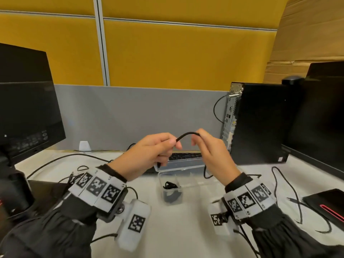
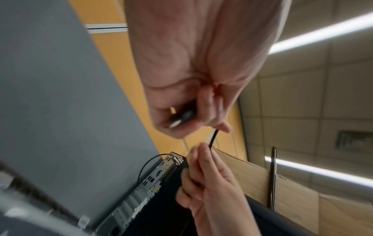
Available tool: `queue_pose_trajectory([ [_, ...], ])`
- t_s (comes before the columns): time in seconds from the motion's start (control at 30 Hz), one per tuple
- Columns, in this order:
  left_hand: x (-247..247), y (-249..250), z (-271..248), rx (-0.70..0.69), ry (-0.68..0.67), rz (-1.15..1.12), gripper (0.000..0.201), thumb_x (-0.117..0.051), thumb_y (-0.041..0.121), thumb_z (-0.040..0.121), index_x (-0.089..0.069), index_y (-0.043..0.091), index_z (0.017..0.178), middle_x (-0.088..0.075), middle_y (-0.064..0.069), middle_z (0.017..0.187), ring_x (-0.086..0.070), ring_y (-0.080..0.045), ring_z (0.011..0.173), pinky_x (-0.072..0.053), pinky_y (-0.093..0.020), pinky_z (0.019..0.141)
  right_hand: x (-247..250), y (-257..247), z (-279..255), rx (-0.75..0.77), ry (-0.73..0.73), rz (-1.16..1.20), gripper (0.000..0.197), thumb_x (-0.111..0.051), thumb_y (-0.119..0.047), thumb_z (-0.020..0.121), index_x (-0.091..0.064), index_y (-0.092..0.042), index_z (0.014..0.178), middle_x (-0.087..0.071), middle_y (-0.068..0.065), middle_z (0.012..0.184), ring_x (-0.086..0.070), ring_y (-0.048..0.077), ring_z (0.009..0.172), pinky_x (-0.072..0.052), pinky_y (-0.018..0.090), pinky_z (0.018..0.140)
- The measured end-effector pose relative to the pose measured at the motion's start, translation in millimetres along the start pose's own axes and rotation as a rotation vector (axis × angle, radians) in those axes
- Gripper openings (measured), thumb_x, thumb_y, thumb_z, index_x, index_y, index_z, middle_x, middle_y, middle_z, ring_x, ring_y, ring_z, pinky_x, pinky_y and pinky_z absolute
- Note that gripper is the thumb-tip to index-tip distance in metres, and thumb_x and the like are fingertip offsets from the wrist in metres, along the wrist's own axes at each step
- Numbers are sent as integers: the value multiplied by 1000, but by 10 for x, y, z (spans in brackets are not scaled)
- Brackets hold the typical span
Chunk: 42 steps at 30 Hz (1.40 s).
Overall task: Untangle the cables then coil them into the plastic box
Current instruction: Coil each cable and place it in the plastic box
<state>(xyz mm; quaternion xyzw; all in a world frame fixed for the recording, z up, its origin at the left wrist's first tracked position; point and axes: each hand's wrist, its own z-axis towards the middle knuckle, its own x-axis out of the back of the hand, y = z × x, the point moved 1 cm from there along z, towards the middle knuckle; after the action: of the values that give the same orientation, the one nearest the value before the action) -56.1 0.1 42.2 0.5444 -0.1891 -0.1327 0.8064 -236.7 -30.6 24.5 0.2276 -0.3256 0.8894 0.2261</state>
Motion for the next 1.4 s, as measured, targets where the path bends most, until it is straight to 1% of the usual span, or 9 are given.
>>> queue_pose_trajectory([
  [0.07, -12, -25, -40, 45, -28, -243, 22, -45, 24, 87, -61, 8, 87, -32, 11, 53, -24, -3, 43, -30, -16, 46, 34, 98, -16, -26, 9, -58, 23, -37, -27, 100, -46, -16, 82, -39, -8, 54, -43, 7, 49, -32, 22, 51],
  [0.23, -91, 94, 55, -26, 103, -621, 35, -41, 24, 90, -61, 2, 108, -68, -4, 86, -43, -4, 49, -32, -13, 40, -222, -39, -211, -98, -490, -204, 30, -24, -42, 100, -44, -20, 107, -66, 5, 91, -63, 23, 80, -51, 43, 73],
  [0.4, -16, -79, 198, -137, 442, -72, 24, -35, 16, 100, -58, 14, 108, -64, -5, 115, -65, -9, 85, -48, -22, 65, -209, -310, -544, 5, -733, -293, 35, -19, -46, 100, -41, -20, 104, -58, 3, 86, -54, 24, 77, -43, 37, 68],
  [0.53, 12, -376, 143, -23, 92, 853, 26, -35, 21, 100, -58, 11, 109, -66, -1, 110, -62, -15, 101, -46, -35, 92, 105, -332, -413, 114, -415, -478, 33, -24, -49, 98, -46, -24, 104, -63, 3, 83, -59, 27, 79, -44, 38, 64],
  [0.67, -200, -232, -25, 118, -147, 106, 34, -34, 21, 95, -60, 0, 88, -69, -13, 89, -67, -20, 73, -51, -24, 70, 374, -80, -89, 128, 60, -351, 39, -33, -58, 89, -58, -29, 88, -61, -9, 67, -57, 13, 61, -46, 35, 54],
  [0.87, -281, -68, -10, -38, 14, -408, 31, -44, 17, 91, -60, -6, 103, -69, -18, 106, -69, -24, 91, -54, -22, 71, -203, 81, -305, -8, -377, -136, 48, -16, -61, 92, -49, -35, 114, -66, 3, 106, -62, 20, 95, -48, 42, 84],
  [1.0, -158, -243, 53, -118, 254, 220, 31, -40, 30, 90, -58, 16, 113, -69, 4, 109, -66, -8, 98, -50, -25, 88, -225, -138, -596, 1, -730, -112, 30, -28, -37, 102, -50, -19, 113, -61, 4, 98, -51, 16, 80, -41, 34, 82],
  [1.13, -148, -283, 48, -140, 294, 872, 24, -36, 20, 99, -58, 11, 102, -68, 4, 91, -62, -2, 82, -46, -23, 80, 24, -165, -445, 29, -620, -134, 23, -41, -29, 99, -60, -19, 91, -58, -17, 72, -52, 0, 68, -37, 14, 66],
  [1.4, -159, -82, 12, 98, -173, 644, 39, -49, 40, 94, -59, 11, 69, -57, 5, 50, -49, -7, 48, -40, -18, 57, 316, -186, -40, -187, -445, 218, 15, -67, -25, 83, -71, -10, 84, -56, -7, 56, -44, 0, 38, -33, 9, 42],
])
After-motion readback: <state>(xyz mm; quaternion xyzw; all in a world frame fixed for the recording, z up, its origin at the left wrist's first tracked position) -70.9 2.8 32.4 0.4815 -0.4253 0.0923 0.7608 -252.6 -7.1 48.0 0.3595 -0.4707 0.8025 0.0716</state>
